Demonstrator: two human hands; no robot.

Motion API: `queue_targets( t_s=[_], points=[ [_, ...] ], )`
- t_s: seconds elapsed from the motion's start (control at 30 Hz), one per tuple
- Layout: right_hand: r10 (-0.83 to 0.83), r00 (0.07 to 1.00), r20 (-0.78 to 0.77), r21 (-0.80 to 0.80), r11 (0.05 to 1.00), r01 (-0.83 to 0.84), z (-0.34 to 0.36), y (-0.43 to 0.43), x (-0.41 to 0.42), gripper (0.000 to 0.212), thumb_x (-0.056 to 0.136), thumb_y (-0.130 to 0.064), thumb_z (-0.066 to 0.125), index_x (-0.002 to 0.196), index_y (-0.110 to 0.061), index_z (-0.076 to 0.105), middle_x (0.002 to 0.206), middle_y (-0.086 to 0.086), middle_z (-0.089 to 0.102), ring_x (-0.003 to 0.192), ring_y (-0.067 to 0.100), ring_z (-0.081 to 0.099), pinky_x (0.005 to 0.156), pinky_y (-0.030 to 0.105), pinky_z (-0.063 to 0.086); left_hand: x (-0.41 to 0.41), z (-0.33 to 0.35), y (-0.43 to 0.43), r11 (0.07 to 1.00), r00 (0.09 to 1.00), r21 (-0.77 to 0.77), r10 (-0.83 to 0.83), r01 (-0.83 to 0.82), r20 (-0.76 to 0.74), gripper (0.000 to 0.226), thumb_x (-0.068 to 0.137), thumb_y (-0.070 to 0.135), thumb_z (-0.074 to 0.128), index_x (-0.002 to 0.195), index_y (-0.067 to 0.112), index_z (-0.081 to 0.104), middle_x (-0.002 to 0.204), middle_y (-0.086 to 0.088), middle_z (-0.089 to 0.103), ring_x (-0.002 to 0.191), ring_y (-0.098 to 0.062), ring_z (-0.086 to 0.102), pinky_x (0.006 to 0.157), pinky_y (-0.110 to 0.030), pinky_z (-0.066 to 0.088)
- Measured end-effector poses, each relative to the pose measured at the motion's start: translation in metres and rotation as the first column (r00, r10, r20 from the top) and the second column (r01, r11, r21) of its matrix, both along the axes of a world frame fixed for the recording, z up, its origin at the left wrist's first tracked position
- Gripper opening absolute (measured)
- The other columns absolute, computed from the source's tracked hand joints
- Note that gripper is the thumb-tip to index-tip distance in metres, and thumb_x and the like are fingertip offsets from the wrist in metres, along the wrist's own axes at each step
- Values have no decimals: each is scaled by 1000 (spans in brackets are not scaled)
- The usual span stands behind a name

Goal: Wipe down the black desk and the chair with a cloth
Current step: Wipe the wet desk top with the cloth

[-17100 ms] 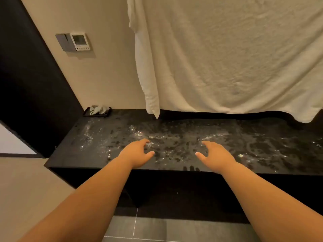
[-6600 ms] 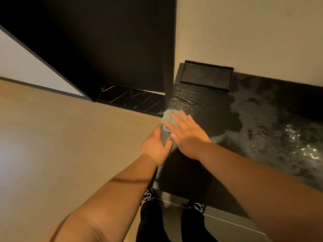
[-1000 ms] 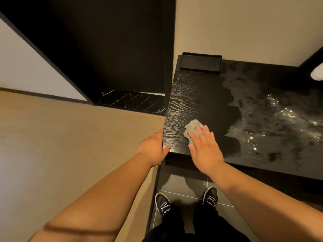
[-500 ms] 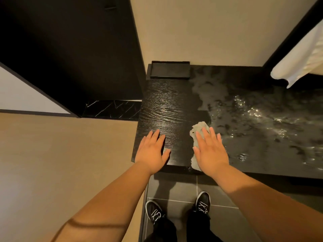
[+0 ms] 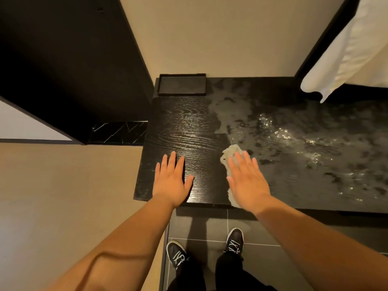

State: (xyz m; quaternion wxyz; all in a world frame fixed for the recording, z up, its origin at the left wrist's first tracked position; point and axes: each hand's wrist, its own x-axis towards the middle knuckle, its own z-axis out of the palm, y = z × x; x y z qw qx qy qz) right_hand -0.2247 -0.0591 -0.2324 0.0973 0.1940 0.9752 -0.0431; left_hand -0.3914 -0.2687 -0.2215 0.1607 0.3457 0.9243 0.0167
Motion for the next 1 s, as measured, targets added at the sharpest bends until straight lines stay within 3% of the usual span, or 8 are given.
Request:
queue_targets(
  t_s=[0.13, 0.27, 0.4, 0.5, 0.63, 0.77, 0.9, 1.0],
  points=[
    [-39, 999, -24, -22, 999, 38, 6, -10, -6, 72, 104, -44, 33, 161, -5, 14, 168, 21, 8, 155, 40, -7, 126, 53, -1, 10, -8, 3, 999, 999, -28, 20, -21, -27, 80, 103, 68, 21, 168, 23, 4, 176, -8, -6, 161, -32, -9, 131, -52, 2],
    [247, 967, -64, -49, 967, -250, -4, -48, -17, 72, 103, -42, 41, 160, -5, 18, 167, 21, 12, 155, 41, -4, 126, 55, 5, 14, -14, 3, 999, 998, -35, 35, -37, -58, 81, 102, 67, 18, 168, 23, 4, 175, -8, -7, 161, -32, -10, 130, -52, 1],
    [315, 945, -85, -57, 946, -320, -6, -31, -8, 63, 104, -38, 35, 160, -10, 24, 168, 14, 16, 157, 36, 2, 126, 53, 11, 6, -14, 1, 1000, 999, 15, -5, 6, -45, 83, 100, 69, 27, 167, 24, 11, 176, -6, -1, 161, -30, -6, 130, -51, 0],
    [189, 980, -55, -22, 981, -191, -6, 3, 12, 63, 105, -37, 32, 161, -10, 20, 169, 13, 13, 157, 34, -1, 126, 52, 13, -3, -11, 2, 998, 999, 33, -44, 45, -30, 84, 98, 71, 31, 167, 28, 11, 176, -3, 0, 162, -29, -6, 130, -50, 0],
    [-1, 1000, -13, 15, 1000, 2, 0, 32, 25, 64, 105, -37, 33, 162, -10, 17, 169, 13, 10, 157, 35, -1, 127, 49, 0, 1, -11, 11, 1000, 1000, 22, -12, 13, -16, 87, 95, 74, 24, 167, 27, 8, 176, -4, -4, 161, -31, -8, 130, -54, -1],
    [-103, 993, -53, -22, 995, 102, 5, 13, 9, 69, 101, -40, 42, 158, -5, 25, 165, 23, 18, 155, 42, 5, 126, 54, 8, 8, -15, 14, 1000, 999, -6, 6, -6, -54, 87, 95, 73, 19, 167, 25, 6, 176, -6, -6, 161, -32, -9, 130, -56, 1],
    [98, 991, -89, -101, 989, -107, 0, -22, -1, 74, 100, -47, 39, 160, -7, 24, 168, 20, 13, 156, 38, -2, 127, 53, 4, 7, -16, 15, 1000, 998, 8, 4, -4, -59, 87, 96, 72, 25, 167, 24, 10, 176, -5, -2, 161, -32, -7, 130, -56, 2],
    [226, 970, -87, -59, 971, -232, -3, -6, -1, 65, 102, -43, 31, 159, -10, 30, 167, 15, 21, 157, 34, 6, 127, 52, 11, 3, -15, 17, 1000, 999, 9, -12, 12, -37, 86, 95, 72, 29, 167, 26, 12, 176, -4, -1, 161, -31, -6, 129, -57, 1]
  ],
)
